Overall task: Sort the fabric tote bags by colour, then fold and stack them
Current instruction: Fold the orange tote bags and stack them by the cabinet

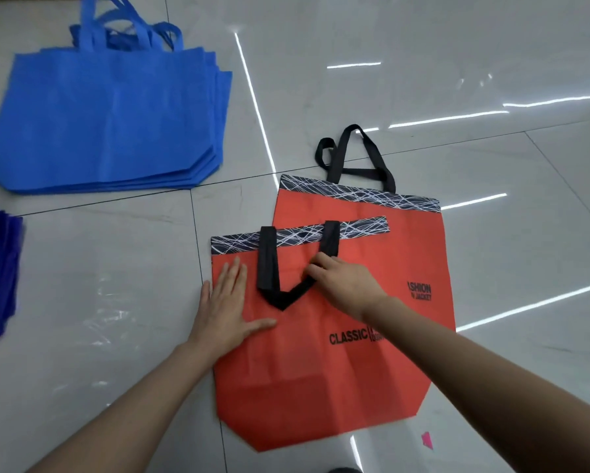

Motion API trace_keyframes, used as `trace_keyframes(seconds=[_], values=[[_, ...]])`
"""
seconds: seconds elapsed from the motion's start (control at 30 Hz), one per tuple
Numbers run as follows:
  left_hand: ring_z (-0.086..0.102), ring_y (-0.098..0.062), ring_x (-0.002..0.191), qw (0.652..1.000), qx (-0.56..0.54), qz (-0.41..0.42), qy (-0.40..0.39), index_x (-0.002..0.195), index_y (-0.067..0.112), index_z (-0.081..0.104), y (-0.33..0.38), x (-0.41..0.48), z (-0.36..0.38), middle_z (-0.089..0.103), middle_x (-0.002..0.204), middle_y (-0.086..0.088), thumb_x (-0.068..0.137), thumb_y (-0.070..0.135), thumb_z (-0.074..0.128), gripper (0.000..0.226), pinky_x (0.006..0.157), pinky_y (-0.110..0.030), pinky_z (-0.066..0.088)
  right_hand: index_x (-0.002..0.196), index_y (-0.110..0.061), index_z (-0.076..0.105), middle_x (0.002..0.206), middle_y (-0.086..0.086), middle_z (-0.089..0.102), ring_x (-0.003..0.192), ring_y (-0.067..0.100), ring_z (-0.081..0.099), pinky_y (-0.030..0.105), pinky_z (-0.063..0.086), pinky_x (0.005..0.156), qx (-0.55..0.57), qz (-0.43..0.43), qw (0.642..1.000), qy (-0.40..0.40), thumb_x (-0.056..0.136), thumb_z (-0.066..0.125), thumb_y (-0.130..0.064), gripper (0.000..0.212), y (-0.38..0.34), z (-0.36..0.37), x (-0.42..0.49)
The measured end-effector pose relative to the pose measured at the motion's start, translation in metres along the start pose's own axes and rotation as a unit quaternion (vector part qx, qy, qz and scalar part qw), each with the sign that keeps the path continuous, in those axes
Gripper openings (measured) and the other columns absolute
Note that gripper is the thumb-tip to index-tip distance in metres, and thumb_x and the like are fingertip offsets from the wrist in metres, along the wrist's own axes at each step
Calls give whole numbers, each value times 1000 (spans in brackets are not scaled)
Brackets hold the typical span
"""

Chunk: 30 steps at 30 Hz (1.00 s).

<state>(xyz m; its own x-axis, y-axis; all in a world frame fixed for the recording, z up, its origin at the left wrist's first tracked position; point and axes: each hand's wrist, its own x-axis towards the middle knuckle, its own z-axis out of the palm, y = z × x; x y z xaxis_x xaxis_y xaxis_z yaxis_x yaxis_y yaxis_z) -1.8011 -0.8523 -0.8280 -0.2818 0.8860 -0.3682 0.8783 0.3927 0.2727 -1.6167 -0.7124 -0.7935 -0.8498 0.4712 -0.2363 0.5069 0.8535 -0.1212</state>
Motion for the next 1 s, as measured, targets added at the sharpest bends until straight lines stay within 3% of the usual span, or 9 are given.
trace_keyframes(seconds=[0.1, 0.2, 0.27, 0.37, 0.43, 0.5, 0.6, 0.77, 1.0], values=[[-18, -7, 139, 1000, 4, 16, 12, 150, 17, -3, -7, 2, 4, -14, 156, 4, 32, 100, -6, 143, 115, -41, -3, 109, -12, 62, 103, 7, 61, 95, 25, 58, 35, 41, 72, 186, 43, 978, 89, 94, 51, -19, 20, 12, -20, 23], [-22, -3, 133, 1000, -5, 22, 14, 150, 18, -5, -9, 3, 6, -22, 152, 8, 36, 99, -8, 140, 114, -39, -8, 95, -8, 64, 81, 7, 63, 74, 23, 59, 40, 49, 71, 386, 191, 873, 228, 92, 56, -18, 14, 29, -42, 56], [-23, -4, 134, 1000, -8, 24, 16, 149, 18, -6, -9, 3, 7, -26, 147, 10, 37, 99, -7, 138, 113, -39, -9, 106, -9, 61, 95, 5, 64, 78, 19, 61, 42, 53, 78, 453, 229, 818, 270, 92, 54, -19, 18, 39, -48, 78], [-25, -4, 134, 1000, 0, 24, 15, 149, 20, -9, -10, 2, 7, -29, 146, 11, 39, 98, -7, 135, 113, -37, -10, 143, -13, 31, 142, 4, 37, 108, 11, 57, 21, 48, 94, 536, 244, 741, 323, 95, 51, -18, 53, 46, -51, 100], [-24, -4, 135, 999, -1, 26, 22, 149, 20, -8, -11, 2, 8, -27, 147, 11, 41, 98, -6, 133, 112, -35, -12, 145, -4, 25, 147, 13, 29, 127, 24, 45, 36, 40, 106, 448, 201, 781, 387, 95, 48, -12, 56, 38, -45, 97], [-21, -4, 136, 999, -7, 30, 33, 149, 20, -5, -12, 1, 12, -22, 149, 12, 46, 98, -3, 130, 111, -34, -12, 136, 3, 39, 141, 23, 39, 128, 34, 41, 41, 33, 110, 277, 84, 874, 390, 91, 45, -6, 47, 20, -25, 81], [-14, -5, 140, 998, -6, 37, 47, 149, 19, 1, -15, 0, 18, -13, 152, 10, 54, 97, 3, 123, 112, -36, -9, 131, -7, 51, 141, 15, 47, 124, 33, 49, 46, 38, 104, 69, -109, 964, 233, 89, 41, -24, 47, 0, 17, 54], [-13, -7, 141, 998, -4, 35, 52, 147, 20, -5, -14, 1, 20, -14, 152, 10, 56, 96, 2, 120, 113, -38, -9, 143, -22, 40, 152, -2, 33, 140, 23, 32, 49, 19, 113, 20, -152, 988, -8, 92, 19, -48, 61, 8, 29, 55], [12, -17, 140, 992, -5, 87, 95, 143, 12, 33, -18, -20, 15, 23, 154, -6, 81, 78, 16, 93, 111, -44, 15, 126, -8, 55, 139, 13, 49, 121, 30, 50, 35, 30, 105, 101, -118, 984, 86, 93, 38, -34, 46, -6, 18, 6]])
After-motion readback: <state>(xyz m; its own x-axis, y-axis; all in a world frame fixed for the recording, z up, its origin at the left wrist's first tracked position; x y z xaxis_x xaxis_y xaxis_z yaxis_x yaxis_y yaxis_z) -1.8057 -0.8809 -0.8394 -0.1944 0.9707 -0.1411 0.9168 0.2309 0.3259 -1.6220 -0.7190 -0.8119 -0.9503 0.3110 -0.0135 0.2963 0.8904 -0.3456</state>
